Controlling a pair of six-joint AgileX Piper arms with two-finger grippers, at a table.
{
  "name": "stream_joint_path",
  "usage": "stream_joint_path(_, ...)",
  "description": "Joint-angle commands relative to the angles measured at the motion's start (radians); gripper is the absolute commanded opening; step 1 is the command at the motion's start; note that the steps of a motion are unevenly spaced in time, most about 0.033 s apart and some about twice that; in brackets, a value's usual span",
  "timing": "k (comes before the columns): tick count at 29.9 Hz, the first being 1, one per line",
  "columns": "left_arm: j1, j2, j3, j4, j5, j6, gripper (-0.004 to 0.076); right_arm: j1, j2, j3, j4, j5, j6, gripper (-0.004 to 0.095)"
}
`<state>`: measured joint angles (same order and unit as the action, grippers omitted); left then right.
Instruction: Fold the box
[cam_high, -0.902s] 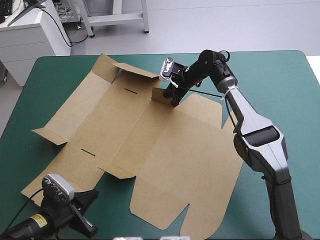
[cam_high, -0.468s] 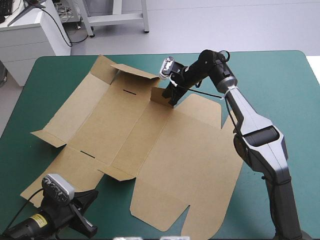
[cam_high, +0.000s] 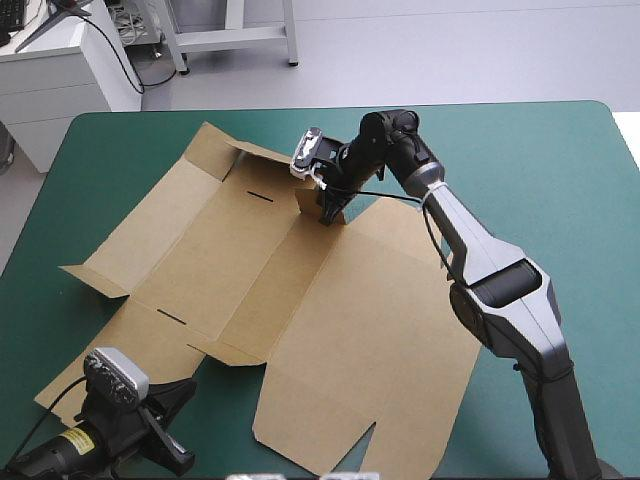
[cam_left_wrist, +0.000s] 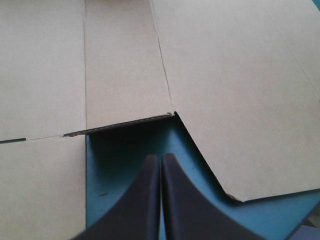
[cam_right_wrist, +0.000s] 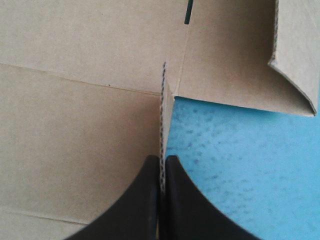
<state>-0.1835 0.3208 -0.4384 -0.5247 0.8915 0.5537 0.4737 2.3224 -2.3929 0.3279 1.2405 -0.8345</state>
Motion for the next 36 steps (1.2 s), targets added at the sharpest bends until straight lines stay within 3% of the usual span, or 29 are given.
stream_joint_path(1,-0.005,0.009,-0.03,-0.04,-0.049,-0.008,-0.0008,0.021,-0.087,-0.029,-0.022,0.012,0.066,-0.0019)
stream_joint_path(7,-0.005,0.009,-0.03,-0.04,-0.049,-0.008,-0.0008,0.031,-0.153,-0.025,-0.138,0.014,0.209,-0.002)
stream_joint_path(11,-0.005,0.009,-0.03,-0.039,-0.051,-0.008,-0.0008,0.031,-0.241,0.066,-0.112,0.014,0.202,-0.002)
stream_joint_path(14,-0.005,0.009,-0.03,-0.035,-0.051,-0.008,-0.0008,0.031,-0.307,0.202,-0.172,0.014,0.186,-0.002)
stream_joint_path(19,-0.005,0.009,-0.03,-0.035,-0.051,-0.008,-0.0008,0.031,-0.357,0.4,-0.135,0.012,0.013,-0.002)
stream_joint_path(23,-0.005,0.009,-0.03,-0.035,-0.051,-0.008,-0.0008,0.031,-0.333,0.409,-0.039,0.008,-0.086,-0.0019)
stream_joint_path(30,-0.005,0.009,-0.03,-0.035,-0.051,-0.008,-0.0008,0.031,-0.302,0.4,-0.035,-0.062,-0.256,-0.002)
stream_joint_path(36,-0.005,0.009,-0.03,-0.035,-0.051,-0.008,-0.0008,0.031,-0.288,0.387,0.158,-0.094,-0.464,-0.002)
